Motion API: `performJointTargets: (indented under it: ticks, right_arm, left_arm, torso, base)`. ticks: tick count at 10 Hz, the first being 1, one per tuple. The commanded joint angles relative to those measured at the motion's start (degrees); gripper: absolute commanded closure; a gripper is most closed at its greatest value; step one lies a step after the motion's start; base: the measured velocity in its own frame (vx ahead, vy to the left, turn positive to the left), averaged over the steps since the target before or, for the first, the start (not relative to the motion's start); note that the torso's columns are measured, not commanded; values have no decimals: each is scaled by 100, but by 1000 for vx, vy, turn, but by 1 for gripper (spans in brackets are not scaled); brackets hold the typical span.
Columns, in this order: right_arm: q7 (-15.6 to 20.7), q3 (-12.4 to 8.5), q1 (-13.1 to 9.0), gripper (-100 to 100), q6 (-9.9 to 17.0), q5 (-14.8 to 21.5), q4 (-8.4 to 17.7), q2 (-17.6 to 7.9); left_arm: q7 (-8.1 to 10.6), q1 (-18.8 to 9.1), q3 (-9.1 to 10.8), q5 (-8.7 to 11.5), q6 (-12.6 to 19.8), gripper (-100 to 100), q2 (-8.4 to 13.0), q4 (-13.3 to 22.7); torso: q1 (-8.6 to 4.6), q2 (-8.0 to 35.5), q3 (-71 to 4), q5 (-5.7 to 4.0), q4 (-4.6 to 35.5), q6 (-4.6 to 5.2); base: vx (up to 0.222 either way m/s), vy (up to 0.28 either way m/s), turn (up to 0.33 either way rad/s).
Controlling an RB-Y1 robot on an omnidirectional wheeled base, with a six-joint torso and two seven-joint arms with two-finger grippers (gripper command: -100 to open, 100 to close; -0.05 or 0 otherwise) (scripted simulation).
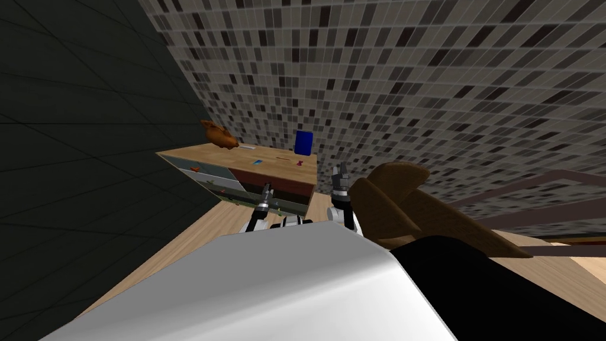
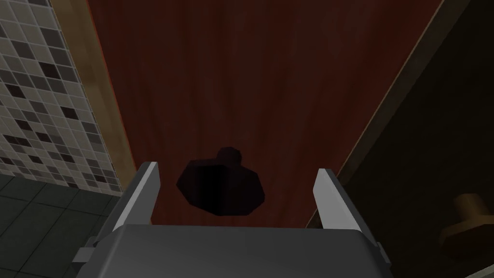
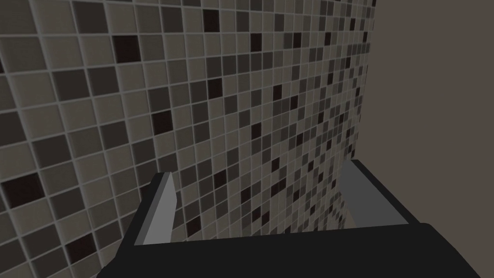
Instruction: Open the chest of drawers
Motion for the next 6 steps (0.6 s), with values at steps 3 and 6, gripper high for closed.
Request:
performJointTargets:
  ticks: [3, 6]
  right_arm:
    - [0, 0, -1, 0, 0, 0, 0, 0]
    - [0, 0, -3, 0, 1, 0, 1, 0]
  left_arm:
    - [-4, -40, 7, 0, 10, 100, -10, -19]
    - [33, 9, -33, -4, 148, 100, 38, -165]
  torso:
    - [4, 21, 16, 10, -16, 2]
    - [12, 15, 10, 10, -15, -3]
  base:
    - [-4, 10, 8]
    - [-163, 39, 18]
